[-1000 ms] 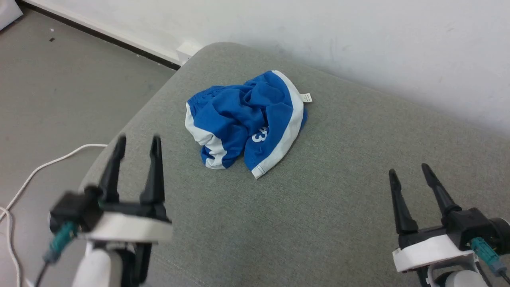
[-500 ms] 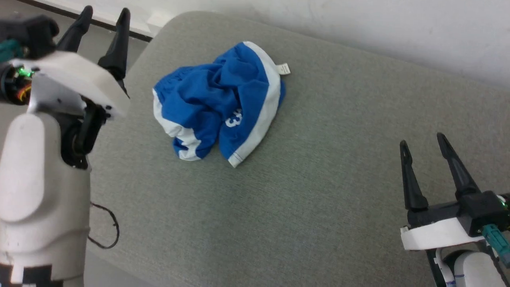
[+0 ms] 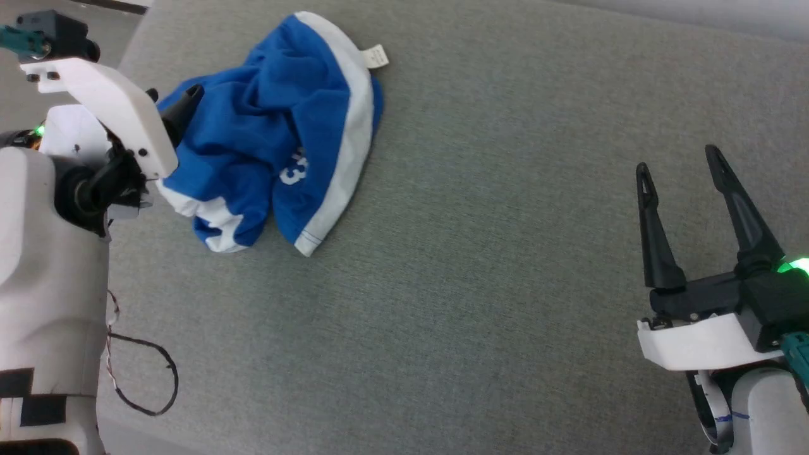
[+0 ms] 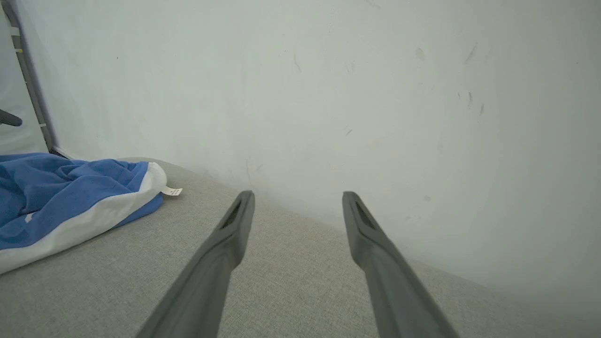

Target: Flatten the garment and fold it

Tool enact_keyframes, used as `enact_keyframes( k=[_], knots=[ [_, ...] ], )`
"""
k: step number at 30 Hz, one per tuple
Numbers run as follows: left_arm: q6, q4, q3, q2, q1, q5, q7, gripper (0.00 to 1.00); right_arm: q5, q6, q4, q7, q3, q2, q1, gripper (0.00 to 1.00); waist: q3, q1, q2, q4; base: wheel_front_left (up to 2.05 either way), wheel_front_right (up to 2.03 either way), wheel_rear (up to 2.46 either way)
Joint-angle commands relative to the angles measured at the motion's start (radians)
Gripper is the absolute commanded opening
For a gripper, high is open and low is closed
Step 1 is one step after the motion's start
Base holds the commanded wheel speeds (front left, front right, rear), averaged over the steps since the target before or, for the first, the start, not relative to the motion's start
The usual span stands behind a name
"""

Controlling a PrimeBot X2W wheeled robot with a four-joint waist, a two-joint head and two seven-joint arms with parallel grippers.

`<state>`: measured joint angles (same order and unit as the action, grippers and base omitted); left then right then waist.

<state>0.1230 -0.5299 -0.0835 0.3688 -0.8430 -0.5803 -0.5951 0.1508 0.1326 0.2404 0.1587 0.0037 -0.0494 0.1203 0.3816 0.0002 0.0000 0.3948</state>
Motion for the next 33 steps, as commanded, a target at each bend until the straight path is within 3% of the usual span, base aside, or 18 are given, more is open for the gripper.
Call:
enact_keyframes(
  k=[1, 10, 11, 12, 13, 21, 29, 33],
  knots=[
    [0.007, -0.007, 0.004, 0.005, -0.015, -0.009, -0.008, 1.00, 0.006, -0.002, 0.008, -0.002, 0.000, -0.001, 0.013, 1.00, 0.060, -0.0002, 0.0000, -0.057, 0.00, 0.00, 0.00],
    [-0.007, -0.076, 0.008, 0.031, -0.007, -0.066, -0.155, 1.00, 0.001, -0.002, 0.044, -0.015, -0.001, -0.001, 0.026, 1.00, 0.127, -0.0002, 0.0000, -0.107, 0.00, 0.00, 0.00],
    [-0.009, -0.079, 0.011, 0.032, -0.006, -0.072, -0.162, 0.87, 0.001, -0.002, 0.046, -0.015, -0.002, -0.001, 0.029, 1.00, 0.132, -0.0002, 0.0000, -0.110, 0.00, 0.00, 0.00],
    [-0.009, -0.080, 0.012, 0.036, -0.005, -0.073, -0.164, 0.25, 0.002, -0.002, 0.047, -0.015, -0.002, -0.001, 0.033, 1.00, 0.137, -0.0002, 0.0000, -0.112, 0.00, 0.00, 0.00],
    [-0.009, -0.080, 0.011, 0.042, -0.004, -0.071, -0.163, 0.00, 0.002, -0.002, 0.047, -0.015, -0.002, -0.001, 0.036, 1.00, 0.140, -0.0002, 0.0000, -0.114, 0.00, 0.00, 0.00],
    [-0.005, -0.088, 0.019, 0.063, -0.005, -0.073, -0.106, 0.00, -0.017, -0.002, 0.022, 0.002, -0.007, -0.001, 0.042, 1.00, 0.116, -0.0002, 0.0000, -0.116, 0.00, 0.00, 0.00],
    [0.001, -0.050, 0.041, 0.090, -0.037, -0.087, -0.003, 0.00, -0.062, -0.002, -0.032, 0.040, -0.012, -0.001, 0.025, 1.00, 0.002, -0.0002, 0.0000, -0.114, 0.00, 0.00, 0.00],
    [0.000, -0.008, 0.066, 0.069, -0.073, -0.127, 0.036, 0.00, -0.093, -0.002, -0.064, 0.060, -0.018, -0.001, 0.004, 1.00, -0.071, -0.0002, 0.0000, -0.117, 0.00, 0.00, 0.00]
  ],
)
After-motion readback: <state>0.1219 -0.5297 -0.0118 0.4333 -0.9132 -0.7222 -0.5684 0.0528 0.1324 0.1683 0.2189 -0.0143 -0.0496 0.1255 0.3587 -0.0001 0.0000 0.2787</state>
